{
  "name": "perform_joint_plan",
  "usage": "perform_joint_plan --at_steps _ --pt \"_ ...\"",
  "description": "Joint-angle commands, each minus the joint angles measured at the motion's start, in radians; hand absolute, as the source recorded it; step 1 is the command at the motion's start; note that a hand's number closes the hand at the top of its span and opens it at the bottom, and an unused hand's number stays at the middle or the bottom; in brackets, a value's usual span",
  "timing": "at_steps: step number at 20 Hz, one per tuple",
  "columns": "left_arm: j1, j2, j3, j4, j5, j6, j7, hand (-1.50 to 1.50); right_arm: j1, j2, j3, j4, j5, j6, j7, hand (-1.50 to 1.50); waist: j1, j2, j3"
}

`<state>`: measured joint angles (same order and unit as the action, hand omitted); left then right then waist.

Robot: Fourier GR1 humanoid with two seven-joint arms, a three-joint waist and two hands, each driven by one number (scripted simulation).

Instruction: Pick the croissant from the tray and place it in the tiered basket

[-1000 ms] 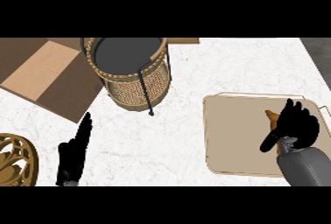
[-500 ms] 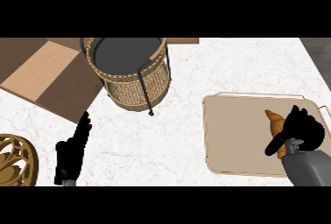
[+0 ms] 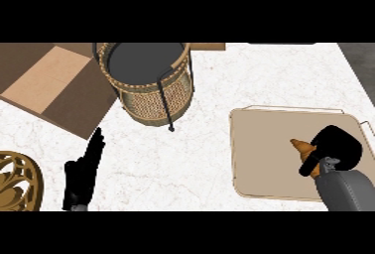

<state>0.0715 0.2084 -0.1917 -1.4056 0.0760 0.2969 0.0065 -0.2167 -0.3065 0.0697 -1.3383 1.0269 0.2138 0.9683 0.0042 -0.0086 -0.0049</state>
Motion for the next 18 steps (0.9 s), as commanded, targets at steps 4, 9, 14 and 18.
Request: perform_joint_plan --at_steps 4,9,14,18 --pt "-0.003 -0.028 -0.018 -0.01 -0.042 0.018 0.027 0.0 -0.07 -0.026 0.052 0.205 0.133 -0.101 -0.088 1.5 0.007 0.011 0.006" --pt "-0.007 -0.019 0.02 0.02 -0.022 -0.011 0.021 0.0 -0.054 0.074 0.125 0.018 0.167 -0.094 -0.017 1.5 -0.002 0.008 0.005" --pt "0.015 -0.012 -0.008 0.004 -0.032 -0.023 0.008 0.0 -0.023 0.295 0.332 -0.093 0.065 -0.07 -0.11 1.5 0.027 0.007 0.007" --pt "0.019 -0.012 0.0 -0.008 -0.02 -0.029 0.018 0.0 -0.035 0.301 0.413 -0.3 -0.012 -0.123 0.018 1.5 0.006 -0.001 0.006"
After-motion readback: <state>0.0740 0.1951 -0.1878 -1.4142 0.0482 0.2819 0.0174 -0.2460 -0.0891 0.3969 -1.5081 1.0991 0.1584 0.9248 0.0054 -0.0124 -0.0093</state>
